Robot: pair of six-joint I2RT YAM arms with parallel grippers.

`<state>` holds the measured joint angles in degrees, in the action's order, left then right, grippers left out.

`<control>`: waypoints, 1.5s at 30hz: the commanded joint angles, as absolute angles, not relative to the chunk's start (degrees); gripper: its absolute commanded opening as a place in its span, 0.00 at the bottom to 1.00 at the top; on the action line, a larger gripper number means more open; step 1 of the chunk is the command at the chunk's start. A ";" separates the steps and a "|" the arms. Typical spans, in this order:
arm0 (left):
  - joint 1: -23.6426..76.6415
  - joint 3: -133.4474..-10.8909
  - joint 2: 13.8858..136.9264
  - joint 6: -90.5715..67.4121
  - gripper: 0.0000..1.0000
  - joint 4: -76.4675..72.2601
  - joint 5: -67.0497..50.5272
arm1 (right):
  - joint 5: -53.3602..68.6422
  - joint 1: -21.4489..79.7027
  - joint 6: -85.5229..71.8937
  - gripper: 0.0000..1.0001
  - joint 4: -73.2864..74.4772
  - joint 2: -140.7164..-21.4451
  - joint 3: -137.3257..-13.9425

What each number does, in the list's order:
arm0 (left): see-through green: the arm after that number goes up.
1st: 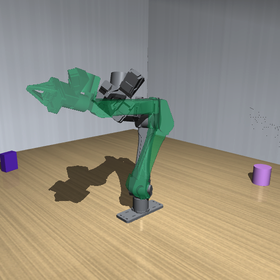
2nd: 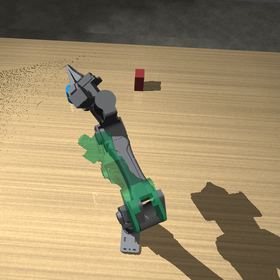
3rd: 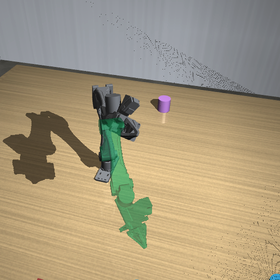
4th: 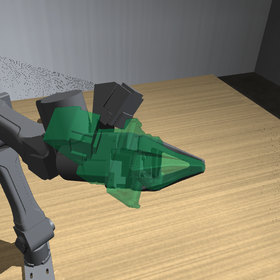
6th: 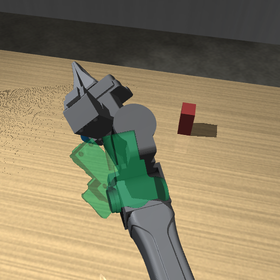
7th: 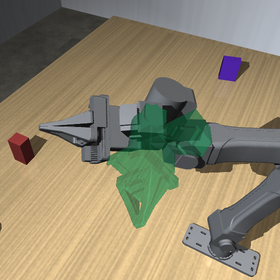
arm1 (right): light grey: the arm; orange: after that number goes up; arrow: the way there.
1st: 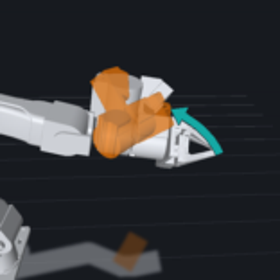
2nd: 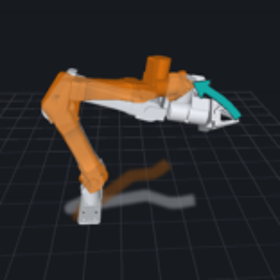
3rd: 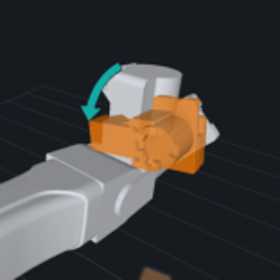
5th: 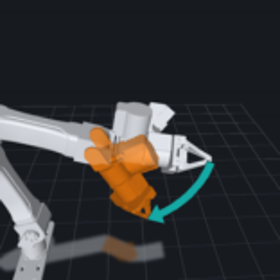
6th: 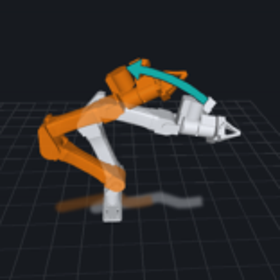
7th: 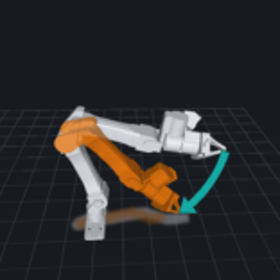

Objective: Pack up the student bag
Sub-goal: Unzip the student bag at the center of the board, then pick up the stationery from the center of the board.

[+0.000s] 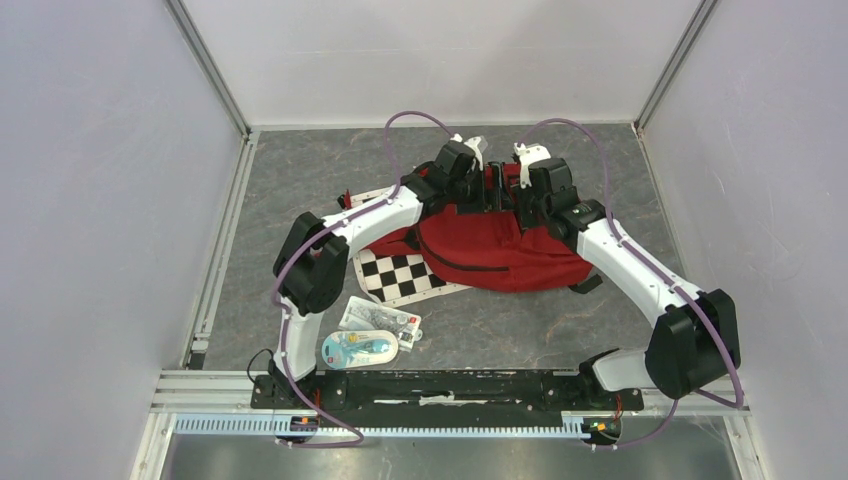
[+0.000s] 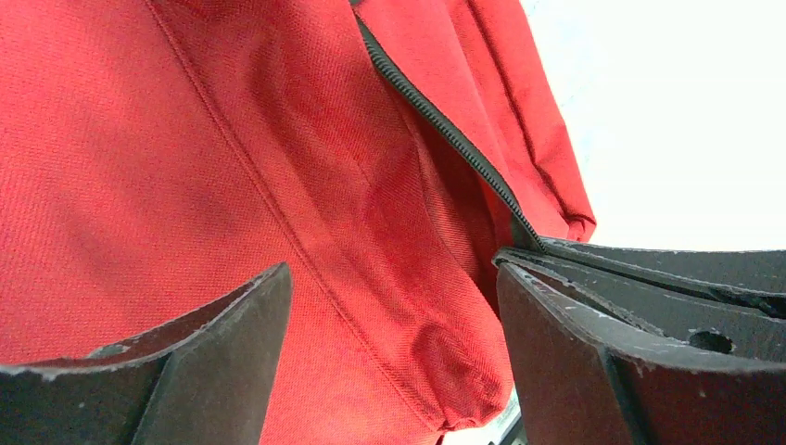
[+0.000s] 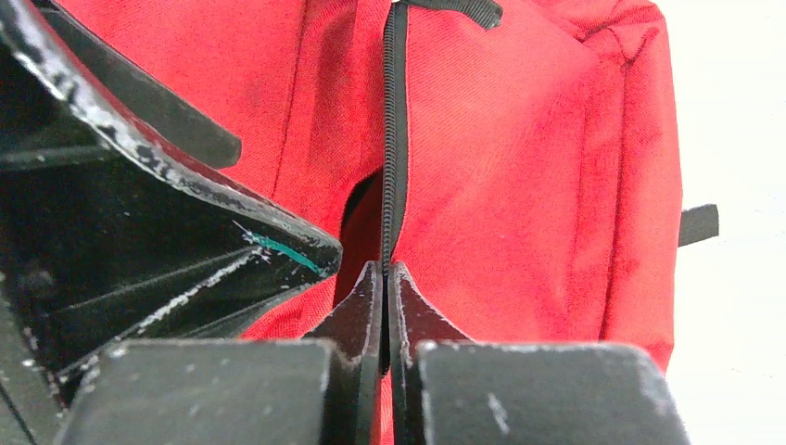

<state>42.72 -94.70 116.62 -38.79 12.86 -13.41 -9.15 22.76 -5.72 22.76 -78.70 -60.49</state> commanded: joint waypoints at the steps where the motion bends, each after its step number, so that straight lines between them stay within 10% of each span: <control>1: 43.62 -95.78 115.71 -39.96 0.88 9.73 -15.71 | -10.20 22.59 -6.16 0.00 20.04 -77.24 -61.02; 13: 45.18 -106.84 124.22 -34.61 0.89 26.27 -10.33 | -11.47 22.54 -6.35 0.00 19.83 -76.21 -60.24; 28: 44.76 -103.86 120.95 -33.09 0.07 31.12 -0.25 | -27.16 22.59 -4.74 0.00 17.72 -69.37 -56.47; 45: 41.66 -94.91 117.39 -39.45 0.02 28.78 -2.16 | -31.67 22.45 -6.85 0.00 17.13 -68.86 -52.73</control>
